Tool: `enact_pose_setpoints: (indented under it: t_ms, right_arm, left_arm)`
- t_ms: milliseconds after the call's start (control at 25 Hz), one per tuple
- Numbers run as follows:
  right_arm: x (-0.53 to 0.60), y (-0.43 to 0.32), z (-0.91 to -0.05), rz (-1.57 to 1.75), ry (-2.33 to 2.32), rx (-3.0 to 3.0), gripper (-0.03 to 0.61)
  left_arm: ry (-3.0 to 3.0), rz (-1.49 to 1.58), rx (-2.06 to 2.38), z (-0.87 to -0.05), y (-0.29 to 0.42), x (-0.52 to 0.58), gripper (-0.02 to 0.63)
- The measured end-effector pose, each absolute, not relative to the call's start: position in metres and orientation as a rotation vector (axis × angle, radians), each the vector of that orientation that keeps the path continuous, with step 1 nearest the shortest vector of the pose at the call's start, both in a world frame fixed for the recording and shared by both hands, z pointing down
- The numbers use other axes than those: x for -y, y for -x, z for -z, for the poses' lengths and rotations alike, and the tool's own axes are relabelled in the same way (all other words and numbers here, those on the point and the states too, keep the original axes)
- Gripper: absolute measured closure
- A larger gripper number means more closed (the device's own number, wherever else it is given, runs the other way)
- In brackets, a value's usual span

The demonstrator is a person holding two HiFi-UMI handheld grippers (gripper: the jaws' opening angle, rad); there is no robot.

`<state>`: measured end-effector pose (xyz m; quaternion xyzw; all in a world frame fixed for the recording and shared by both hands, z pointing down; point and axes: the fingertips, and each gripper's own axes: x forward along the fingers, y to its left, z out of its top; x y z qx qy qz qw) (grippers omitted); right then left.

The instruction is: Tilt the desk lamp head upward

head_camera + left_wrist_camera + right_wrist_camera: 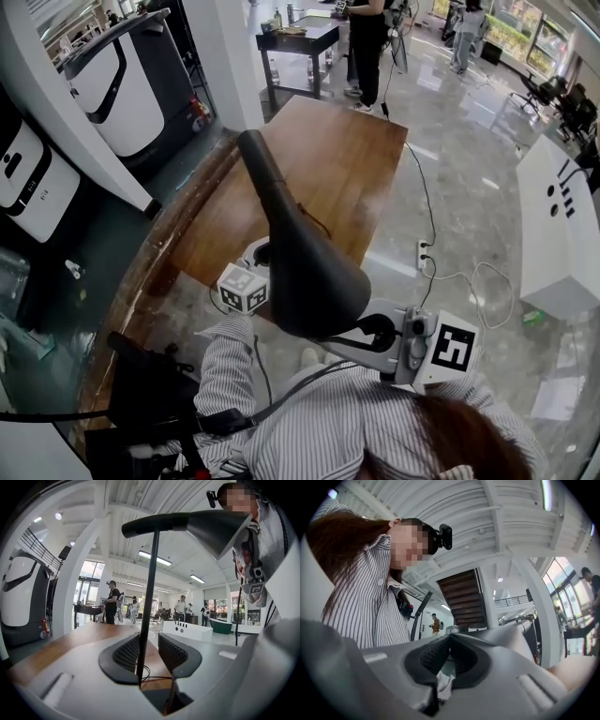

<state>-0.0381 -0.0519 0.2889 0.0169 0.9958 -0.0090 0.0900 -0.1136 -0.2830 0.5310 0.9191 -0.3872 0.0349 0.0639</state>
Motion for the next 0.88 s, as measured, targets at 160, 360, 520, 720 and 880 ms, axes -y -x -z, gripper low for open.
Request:
enact_pose_setpoints:
  t_ms: [160, 360, 520, 720, 880]
  right_arm:
    - [0.055, 0.041, -0.262, -0.057, -0.044, -2.912, 0.575]
    - [0.056, 0.043, -0.236, -0.174, -0.026, -2.856, 0.576]
    - [0.059, 0.044, -0.215, -0.251, 0.002, -2.827, 0.577]
    - [0.06, 0.05, -0.197, -0.302, 0.002, -2.827, 0.577]
    - [0.059, 0.049, -0.183, -0.322, -0.048, -2.798, 0.577]
  left_arm:
    - [-2.774, -0.133, 1.16, -0.53, 0.114, 0.283, 0.502]
    - [-2.801, -0.167, 1.202, -0.53, 0.117, 0.285, 0.503]
    - [-2.804, -0.18, 1.223, -0.531, 0.116, 0.286, 0.506]
    - [-2.795, -0.183, 1.22, -0.53, 0.114, 0.284, 0.514]
    - [-2.802, -0.192, 1.236, -0.53, 0.116, 0.286, 0.514]
